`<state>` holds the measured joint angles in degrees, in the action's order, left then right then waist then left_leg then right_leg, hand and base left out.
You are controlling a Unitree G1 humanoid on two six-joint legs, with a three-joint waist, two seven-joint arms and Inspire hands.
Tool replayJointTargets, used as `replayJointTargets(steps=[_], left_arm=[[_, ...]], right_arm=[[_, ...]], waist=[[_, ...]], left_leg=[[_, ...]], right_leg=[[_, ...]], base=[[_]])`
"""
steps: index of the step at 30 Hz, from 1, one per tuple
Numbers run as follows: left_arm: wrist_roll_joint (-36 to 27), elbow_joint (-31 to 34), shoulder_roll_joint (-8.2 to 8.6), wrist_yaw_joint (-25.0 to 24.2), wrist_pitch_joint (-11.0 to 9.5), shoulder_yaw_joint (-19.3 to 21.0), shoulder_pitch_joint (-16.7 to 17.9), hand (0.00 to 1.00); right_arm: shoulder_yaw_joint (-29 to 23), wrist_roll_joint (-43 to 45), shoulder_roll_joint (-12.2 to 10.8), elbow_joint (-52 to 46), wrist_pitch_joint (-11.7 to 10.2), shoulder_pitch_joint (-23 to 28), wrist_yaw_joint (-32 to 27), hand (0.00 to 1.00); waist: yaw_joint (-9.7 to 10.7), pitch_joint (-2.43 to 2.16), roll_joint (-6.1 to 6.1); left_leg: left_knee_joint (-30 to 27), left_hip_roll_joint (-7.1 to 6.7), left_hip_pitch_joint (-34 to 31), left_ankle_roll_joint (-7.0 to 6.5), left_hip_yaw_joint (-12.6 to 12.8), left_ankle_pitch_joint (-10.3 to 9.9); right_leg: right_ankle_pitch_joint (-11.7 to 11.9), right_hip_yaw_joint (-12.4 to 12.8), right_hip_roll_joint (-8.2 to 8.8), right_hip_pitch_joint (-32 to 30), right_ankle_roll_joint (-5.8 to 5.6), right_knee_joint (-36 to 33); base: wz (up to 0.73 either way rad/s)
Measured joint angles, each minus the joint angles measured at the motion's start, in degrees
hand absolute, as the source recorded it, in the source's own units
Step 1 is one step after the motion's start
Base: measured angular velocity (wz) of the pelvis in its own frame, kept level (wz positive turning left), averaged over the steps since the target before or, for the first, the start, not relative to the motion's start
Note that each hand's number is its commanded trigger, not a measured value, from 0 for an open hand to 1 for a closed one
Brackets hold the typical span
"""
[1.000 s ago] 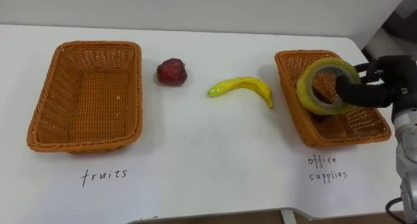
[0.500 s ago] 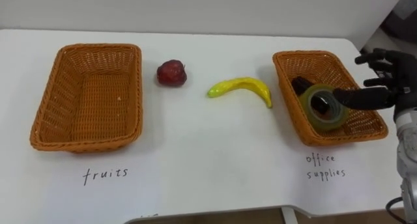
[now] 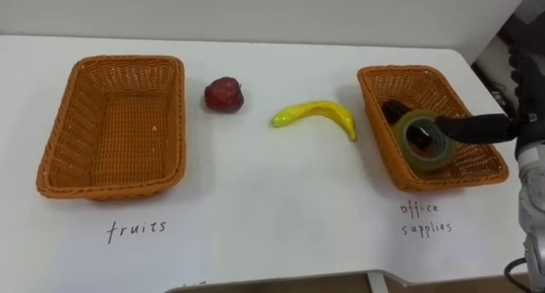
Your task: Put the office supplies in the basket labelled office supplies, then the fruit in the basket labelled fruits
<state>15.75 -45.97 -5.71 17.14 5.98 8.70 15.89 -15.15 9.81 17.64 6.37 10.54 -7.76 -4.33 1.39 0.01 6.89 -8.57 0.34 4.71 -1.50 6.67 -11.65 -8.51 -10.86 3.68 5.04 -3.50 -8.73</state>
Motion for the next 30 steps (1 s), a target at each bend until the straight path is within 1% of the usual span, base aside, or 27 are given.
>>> replayJointTargets(steps=[2, 7, 10, 11, 12, 14, 16, 18, 21, 23, 25, 28, 30], left_arm=[[-0.47, -0.01, 0.00, 0.00, 0.00, -0.22, 0.00, 0.00], [-0.53, -0.03, -0.01, -0.08, -0.07, -2.19, -0.19, 0.00], [-0.53, -0.04, 0.02, -0.36, -0.09, -2.20, -0.22, 0.00], [-0.53, -0.04, -0.01, -0.36, -0.09, -2.19, -0.24, 0.00], [-0.52, -0.04, -0.02, -0.36, -0.09, -2.18, -0.29, 0.00], [-0.51, -0.05, -0.10, -0.36, -0.10, -2.01, -0.58, 0.00], [-0.51, -0.35, -0.20, -0.36, -0.12, -2.01, -0.67, 0.00], [-0.48, -0.57, -0.18, -0.38, -0.11, -1.86, -0.61, 0.00], [-0.49, -0.65, -0.22, -0.44, -0.11, -1.61, -0.72, 0.00], [-0.48, -0.64, -0.23, -1.17, -0.11, -1.49, -0.81, 0.00], [-0.48, -0.64, -0.23, -1.54, -0.11, -1.50, -0.79, 0.00], [-0.48, -0.63, -0.23, -1.57, -0.10, -1.50, -0.79, 0.00], [-0.50, -0.62, -0.24, -1.58, -0.07, -1.53, -0.64, 0.00]], right_arm=[[0.02, -0.90, 0.00, -0.06, 0.00, 0.00, 0.00, 0.00], [0.24, -1.49, 0.01, -2.23, 0.00, -0.30, 0.10, 0.00], [0.25, -1.50, 0.14, -5.35, -0.11, -0.31, 0.12, 0.00], [0.26, -1.46, 0.24, -6.19, -0.58, -0.31, 0.12, 0.00], [0.26, -1.41, 0.28, -6.70, -0.60, -0.31, 0.11, 0.00], [0.26, -0.82, 0.55, -8.27, -0.71, -0.35, 0.11, 0.00], [0.26, -0.73, 0.98, -9.16, -0.71, -0.37, 0.11, 0.00], [0.25, -0.48, 1.13, -10.25, -0.70, -0.81, 0.13, 0.00], [0.25, -0.52, 1.21, -11.65, -0.70, -3.10, 0.16, 0.00], [0.26, -0.53, 1.26, -11.72, -0.70, -5.97, 0.18, 0.00], [0.26, -0.65, 1.31, -11.73, -0.70, -7.52, 0.17, 0.00], [0.29, -0.76, 1.33, -11.73, -0.71, -8.37, 0.17, 0.00], [0.35, -0.71, 1.33, -11.72, -0.70, -8.83, 0.17, 0.00]], waist=[[-0.04, 0.09, 0.17], [-0.13, 0.11, 0.18], [-0.12, 0.11, 0.19], [-0.16, 0.13, 0.23], [-0.15, 0.15, 0.26], [-0.28, 0.35, 0.62], [-0.34, 0.42, 0.87], [-0.41, 0.37, 0.98], [-0.26, 0.31, 1.07], [-0.25, 0.24, 1.17], [-0.23, 0.13, 1.29], [-0.45, -0.08, 1.52], [-0.53, -0.12, 1.57]], left_leg=[[0.01, -0.02, 0.06, 0.00, -0.01, 0.00], [0.15, -0.01, 0.01, 0.00, -0.03, 0.00], [0.15, 0.02, 0.03, 0.00, -0.03, 0.00], [0.15, 0.01, 0.03, 0.00, -0.03, 0.00], [0.15, 0.01, 0.01, 0.00, -0.03, 0.00], [0.16, 0.03, -0.06, 0.00, -0.03, 0.00], [0.20, 0.05, -0.08, 0.00, -0.03, 0.00], [0.28, 0.02, -0.15, 0.00, -0.03, 0.00], [0.32, 0.01, -0.16, 0.00, -0.03, 0.00], [0.31, 0.01, -0.18, 0.00, -0.08, 0.00], [0.28, 0.00, -0.16, 0.00, -0.23, 0.00], [0.13, -0.03, -0.17, 0.00, -0.58, 0.00], [0.08, -0.07, -0.22, 0.00, -0.59, 0.01]], right_leg=[[0.00, 0.04, 0.00, 0.06, 0.00, 0.00], [0.00, 0.03, 0.01, -0.10, 0.00, -0.04], [0.00, 0.03, -0.03, -0.09, 0.00, -0.03], [0.00, 0.03, -0.02, -0.09, 0.00, -0.03], [0.00, 0.03, -0.02, -0.14, 0.00, -0.03], [0.00, 0.02, -0.02, -0.26, 0.00, -0.03], [0.00, 0.02, -0.04, -0.25, 0.00, -0.03], [0.00, 0.03, -0.04, -0.30, 0.00, -0.03], [0.00, 0.02, -0.03, -0.33, 0.00, -0.03], [0.00, 0.00, -0.04, -0.30, 0.00, -0.02], [0.00, -0.01, -0.04, -0.22, 0.00, -0.01], [0.00, -0.08, -0.03, -0.03, 0.00, 0.00], [0.00, -0.21, 0.05, -0.05, 0.00, -0.01]], base=[[0.00], [0.00], [0.00], [0.00], [0.00], [0.00], [0.00], [0.00], [0.00], [0.00], [0.04], [0.07], [0.02]])
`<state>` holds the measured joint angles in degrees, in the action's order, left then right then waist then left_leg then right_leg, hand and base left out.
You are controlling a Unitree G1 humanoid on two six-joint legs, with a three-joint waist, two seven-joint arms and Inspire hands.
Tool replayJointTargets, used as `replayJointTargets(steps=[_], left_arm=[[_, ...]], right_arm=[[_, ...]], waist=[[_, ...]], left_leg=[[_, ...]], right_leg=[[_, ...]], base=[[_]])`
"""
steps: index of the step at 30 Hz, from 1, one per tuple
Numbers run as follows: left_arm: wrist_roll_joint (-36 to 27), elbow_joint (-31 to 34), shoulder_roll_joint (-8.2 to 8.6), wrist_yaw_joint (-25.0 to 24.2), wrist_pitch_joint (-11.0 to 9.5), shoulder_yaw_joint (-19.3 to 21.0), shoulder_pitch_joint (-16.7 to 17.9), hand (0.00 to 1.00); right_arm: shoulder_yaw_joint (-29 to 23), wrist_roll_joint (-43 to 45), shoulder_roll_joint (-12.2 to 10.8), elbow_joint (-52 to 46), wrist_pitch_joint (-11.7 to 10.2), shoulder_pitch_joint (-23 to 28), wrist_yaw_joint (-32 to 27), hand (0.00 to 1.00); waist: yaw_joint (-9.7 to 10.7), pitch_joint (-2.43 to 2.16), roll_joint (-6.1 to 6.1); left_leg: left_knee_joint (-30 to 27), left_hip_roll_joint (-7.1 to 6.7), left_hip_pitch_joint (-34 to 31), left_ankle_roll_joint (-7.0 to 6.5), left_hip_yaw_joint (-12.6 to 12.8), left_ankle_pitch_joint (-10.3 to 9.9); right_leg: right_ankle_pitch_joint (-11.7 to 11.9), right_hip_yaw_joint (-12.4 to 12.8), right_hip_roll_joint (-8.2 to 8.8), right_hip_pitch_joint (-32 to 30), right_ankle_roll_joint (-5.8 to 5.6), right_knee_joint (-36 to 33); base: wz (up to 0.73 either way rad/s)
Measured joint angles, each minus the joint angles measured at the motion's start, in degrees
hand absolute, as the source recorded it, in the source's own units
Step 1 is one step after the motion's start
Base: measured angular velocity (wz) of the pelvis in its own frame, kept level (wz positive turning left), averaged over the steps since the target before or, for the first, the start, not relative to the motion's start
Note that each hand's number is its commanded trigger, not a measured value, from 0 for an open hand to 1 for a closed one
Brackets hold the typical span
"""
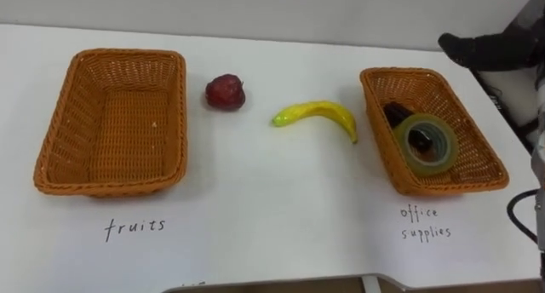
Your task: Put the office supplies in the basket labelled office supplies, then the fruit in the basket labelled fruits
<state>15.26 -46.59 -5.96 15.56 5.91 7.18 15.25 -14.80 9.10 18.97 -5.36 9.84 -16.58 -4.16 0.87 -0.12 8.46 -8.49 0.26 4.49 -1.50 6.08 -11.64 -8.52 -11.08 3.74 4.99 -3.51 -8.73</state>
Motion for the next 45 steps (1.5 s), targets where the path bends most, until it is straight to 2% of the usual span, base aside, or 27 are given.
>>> replayJointTargets(steps=[6, 8, 12, 18, 24, 30, 32, 37, 45], left_arm=[[0.08, -0.02, -0.35, -0.77, 0.02, -0.02, -0.45, 0.00], [0.05, -0.02, -0.37, -1.02, 0.02, -0.12, -0.55, 0.00], [0.04, -0.52, -0.39, -1.37, 0.02, -0.10, -0.77, 0.00], [0.04, -0.62, -0.70, -1.56, 0.28, -0.18, -0.62, 0.00], [0.07, -0.57, -0.76, -1.54, 0.38, -0.57, -1.29, 0.00], [0.41, -0.37, -1.63, -1.54, 0.39, -0.63, -1.22, 0.00], [0.58, 0.71, -1.70, -1.57, 0.39, -0.64, -1.18, 0.00], [0.59, 1.68, -1.95, -2.83, 0.39, -0.65, -1.20, 0.00], [0.62, 1.71, -2.15, -3.62, 0.41, -0.71, -1.02, 0.00]], right_arm=[[0.86, 0.03, 0.62, 0.01, 0.07, -3.67, -0.25, 0.00], [3.40, 0.05, 2.06, 0.02, 0.09, -5.01, 0.04, 0.00], [5.26, 0.30, 2.09, 0.02, 0.12, -6.00, 1.20, 0.00], [7.96, 0.20, 2.11, 0.03, 0.20, -7.22, 3.66, 0.00], [9.24, 0.44, 2.16, 0.57, 0.20, -7.57, 6.18, 0.00], [10.36, 0.73, 2.38, 1.06, 0.20, -7.57, 7.83, 0.00], [11.58, 1.41, 3.72, 2.25, 0.20, -7.57, 8.82, 0.00], [12.65, 2.52, 4.98, 2.83, 0.34, -7.58, 11.12, 0.00], [14.74, 2.50, 5.20, 8.61, 0.54, -10.72, 13.58, 0.00]], waist=[[-0.91, -0.02, 0.04], [-1.41, -0.14, 0.21], [-2.58, -0.27, 0.77], [-3.16, 0.21, 1.13], [-4.49, 0.30, 1.05], [-5.55, 0.38, 1.17], [-5.96, 0.43, 1.25], [-6.71, 0.58, 1.59], [-8.16, 0.71, 2.13]], left_leg=[[-0.23, 0.00, -0.03, 0.00, -0.06, 0.01], [-0.27, 0.03, 0.10, 0.01, -0.07, 0.01], [-0.43, -0.01, 0.14, 0.02, -0.14, 0.02], [-0.87, -0.06, -0.25, 0.01, -1.51, 0.02], [-0.91, -0.12, -0.71, 0.02, -2.51, 0.02], [-1.00, -0.15, -0.83, 0.02, -3.11, 0.03], [-1.00, -0.14, -0.97, 0.02, -3.24, 0.03], [-1.00, -0.16, -1.21, 0.03, -3.66, 0.03], [-1.01, -0.16, -1.14, 0.05, -3.73, 0.05]], right_leg=[[0.00, -0.23, 0.01, -0.17, 0.00, 0.01], [0.00, -0.20, -0.01, -0.07, 0.00, 0.01], [0.00, -0.15, 0.03, 0.02, 0.00, 0.00], [0.00, -1.26, 0.13, 0.62, 0.00, 0.02], [0.00, -1.73, 0.06, 0.65, 0.00, 0.07], [0.00, -1.75, 0.08, 0.45, 0.00, 0.11], [-0.01, -1.89, 0.12, 0.41, 0.00, 0.12], [-0.02, -2.70, 0.12, 0.41, 0.01, 0.12], [-0.02, -3.14, 0.12, 0.62, 0.01, 0.12]], base=[[-0.01], [0.00], [0.00], [0.12], [0.07], [0.04], [0.02], [0.06], [0.01]])
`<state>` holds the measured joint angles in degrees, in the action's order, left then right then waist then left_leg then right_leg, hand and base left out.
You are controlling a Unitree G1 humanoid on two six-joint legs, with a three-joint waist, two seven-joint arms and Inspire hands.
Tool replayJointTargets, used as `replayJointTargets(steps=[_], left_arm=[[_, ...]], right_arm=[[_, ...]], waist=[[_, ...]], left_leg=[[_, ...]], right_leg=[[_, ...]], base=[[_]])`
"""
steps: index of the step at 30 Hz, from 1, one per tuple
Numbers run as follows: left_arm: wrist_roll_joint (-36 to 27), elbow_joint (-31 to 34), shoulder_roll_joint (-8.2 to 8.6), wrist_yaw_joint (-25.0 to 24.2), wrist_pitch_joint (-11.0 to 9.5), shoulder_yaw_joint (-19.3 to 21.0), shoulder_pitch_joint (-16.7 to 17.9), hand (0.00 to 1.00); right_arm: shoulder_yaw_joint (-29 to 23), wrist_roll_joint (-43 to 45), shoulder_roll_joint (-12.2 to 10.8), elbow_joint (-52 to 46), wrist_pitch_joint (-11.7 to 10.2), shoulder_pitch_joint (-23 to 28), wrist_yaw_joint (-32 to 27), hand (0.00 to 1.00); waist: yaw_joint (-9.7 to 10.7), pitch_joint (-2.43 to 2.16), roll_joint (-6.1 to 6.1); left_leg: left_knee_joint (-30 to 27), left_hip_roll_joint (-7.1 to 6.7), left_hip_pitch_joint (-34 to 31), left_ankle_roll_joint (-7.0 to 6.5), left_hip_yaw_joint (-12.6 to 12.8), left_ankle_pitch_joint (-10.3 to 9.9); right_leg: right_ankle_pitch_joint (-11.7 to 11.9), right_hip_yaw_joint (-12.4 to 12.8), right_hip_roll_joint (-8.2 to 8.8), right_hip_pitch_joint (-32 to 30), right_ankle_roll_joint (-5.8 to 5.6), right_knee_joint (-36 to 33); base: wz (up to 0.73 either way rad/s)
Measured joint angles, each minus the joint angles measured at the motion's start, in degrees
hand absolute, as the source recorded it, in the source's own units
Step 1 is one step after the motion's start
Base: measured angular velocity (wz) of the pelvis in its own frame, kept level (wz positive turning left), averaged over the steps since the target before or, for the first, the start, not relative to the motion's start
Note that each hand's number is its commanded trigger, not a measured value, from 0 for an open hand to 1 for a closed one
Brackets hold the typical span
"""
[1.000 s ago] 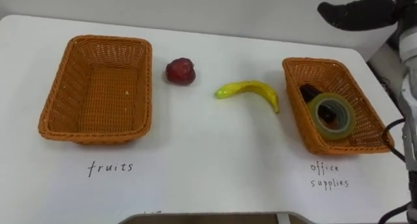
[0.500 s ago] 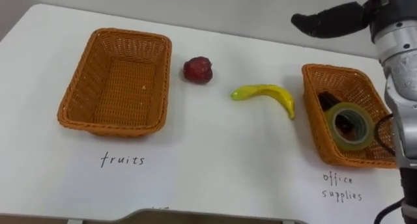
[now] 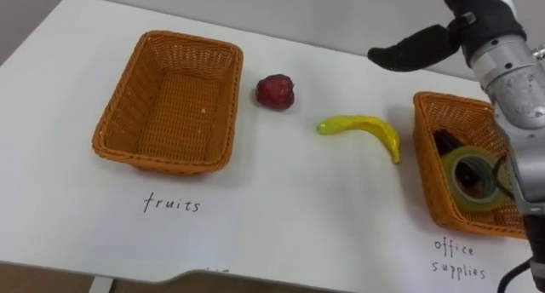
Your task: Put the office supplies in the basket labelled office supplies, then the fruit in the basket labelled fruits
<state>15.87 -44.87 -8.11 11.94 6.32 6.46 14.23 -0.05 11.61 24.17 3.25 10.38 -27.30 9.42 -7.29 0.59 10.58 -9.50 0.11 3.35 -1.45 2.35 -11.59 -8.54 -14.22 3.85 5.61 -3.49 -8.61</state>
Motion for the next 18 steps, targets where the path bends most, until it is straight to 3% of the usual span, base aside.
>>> replayJointTargets(steps=[8, 18], left_arm=[[-0.06, -1.77, -0.68, 0.02, 0.54, -0.13, -0.23, 0.00], [-0.07, -1.74, -0.61, -0.38, 1.31, -1.14, -0.78, 0.00]], right_arm=[[1.61, 0.43, 0.87, 7.16, 0.25, -0.87, 2.79, 0.00], [2.92, 2.61, 0.98, 7.99, 0.83, -0.87, 5.28, 0.00]], waist=[[-0.84, 0.10, 0.63], [-0.62, 0.22, 0.47]], left_leg=[[-0.27, -0.06, -0.52, 0.00, -0.62, 0.00], [-1.01, -0.16, -1.64, 0.04, -1.39, 0.02]], right_leg=[[0.00, -0.22, 0.04, -0.05, 0.00, 0.03], [0.00, -0.29, 0.05, -0.67, 0.01, 0.05]], base=[[0.01], [0.03]])
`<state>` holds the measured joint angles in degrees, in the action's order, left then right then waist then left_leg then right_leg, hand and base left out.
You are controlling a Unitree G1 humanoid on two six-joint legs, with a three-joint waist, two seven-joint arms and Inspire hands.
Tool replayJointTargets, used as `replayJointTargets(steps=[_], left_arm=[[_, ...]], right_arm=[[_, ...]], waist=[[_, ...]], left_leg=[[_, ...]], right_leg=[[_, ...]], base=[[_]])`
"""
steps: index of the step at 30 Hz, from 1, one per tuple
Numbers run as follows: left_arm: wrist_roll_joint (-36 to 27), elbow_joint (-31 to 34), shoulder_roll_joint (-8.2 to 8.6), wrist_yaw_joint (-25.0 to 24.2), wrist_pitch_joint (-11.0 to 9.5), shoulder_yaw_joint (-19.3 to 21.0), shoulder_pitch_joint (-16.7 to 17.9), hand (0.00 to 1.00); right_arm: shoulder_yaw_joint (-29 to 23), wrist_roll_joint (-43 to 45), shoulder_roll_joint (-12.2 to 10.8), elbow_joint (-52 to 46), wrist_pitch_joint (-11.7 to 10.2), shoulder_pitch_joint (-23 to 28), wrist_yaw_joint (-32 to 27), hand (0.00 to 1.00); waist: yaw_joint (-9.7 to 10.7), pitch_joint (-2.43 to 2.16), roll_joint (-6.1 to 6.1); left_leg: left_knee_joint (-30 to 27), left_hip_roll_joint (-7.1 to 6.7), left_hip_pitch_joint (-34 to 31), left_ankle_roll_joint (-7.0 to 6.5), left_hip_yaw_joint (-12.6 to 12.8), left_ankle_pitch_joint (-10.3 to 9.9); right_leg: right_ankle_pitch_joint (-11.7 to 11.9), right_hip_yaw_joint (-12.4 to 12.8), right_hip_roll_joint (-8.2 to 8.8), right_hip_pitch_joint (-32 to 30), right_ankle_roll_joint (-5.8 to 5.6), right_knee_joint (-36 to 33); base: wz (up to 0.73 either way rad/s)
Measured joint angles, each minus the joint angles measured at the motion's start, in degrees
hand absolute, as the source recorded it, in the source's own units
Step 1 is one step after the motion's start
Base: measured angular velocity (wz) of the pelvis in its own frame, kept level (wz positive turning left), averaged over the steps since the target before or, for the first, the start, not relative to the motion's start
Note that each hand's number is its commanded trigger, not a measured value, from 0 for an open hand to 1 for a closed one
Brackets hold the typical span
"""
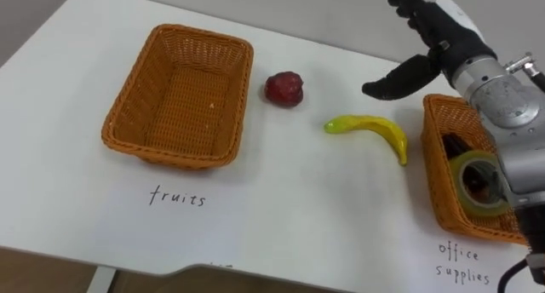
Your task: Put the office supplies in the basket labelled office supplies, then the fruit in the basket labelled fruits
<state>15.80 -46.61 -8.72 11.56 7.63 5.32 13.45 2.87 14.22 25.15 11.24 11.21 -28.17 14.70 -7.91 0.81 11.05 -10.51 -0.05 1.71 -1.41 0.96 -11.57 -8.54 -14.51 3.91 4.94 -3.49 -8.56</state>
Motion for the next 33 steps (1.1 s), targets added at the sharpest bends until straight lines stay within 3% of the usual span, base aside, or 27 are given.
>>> replayJointTargets(steps=[10, 24, 33], left_arm=[[0.00, -1.73, -0.33, -0.02, 0.64, 0.07, -1.60, 0.00], [0.04, -1.88, -0.91, -0.06, 0.78, 0.08, -2.68, 0.00], [0.06, -1.82, -1.30, -0.21, 0.75, 0.07, -2.90, 0.00]], right_arm=[[0.60, 4.60, 0.01, 0.07, 0.28, 0.00, 3.96, 0.00], [1.06, 9.83, 0.00, 1.59, 1.38, 0.00, 6.30, 0.00], [1.58, 17.72, -0.01, 1.54, 1.39, 0.01, 8.59, 0.00]], waist=[[-0.22, 0.03, -0.10], [-0.49, -0.07, -0.07], [-0.63, -0.21, -0.13]], left_leg=[[-0.28, -0.09, -0.32, 0.00, -0.15, 0.00], [-0.47, 0.14, -0.55, 0.00, -0.12, 0.00], [-0.48, 0.24, -0.47, 0.00, -0.02, 0.00]], right_leg=[[0.00, -1.25, 0.13, 0.00, 0.00, 0.02], [0.00, -1.32, 0.12, -0.23, 0.01, 0.01], [0.00, -1.23, 0.15, -0.17, 0.00, 0.01]], base=[[0.01], [0.00], [0.00]])
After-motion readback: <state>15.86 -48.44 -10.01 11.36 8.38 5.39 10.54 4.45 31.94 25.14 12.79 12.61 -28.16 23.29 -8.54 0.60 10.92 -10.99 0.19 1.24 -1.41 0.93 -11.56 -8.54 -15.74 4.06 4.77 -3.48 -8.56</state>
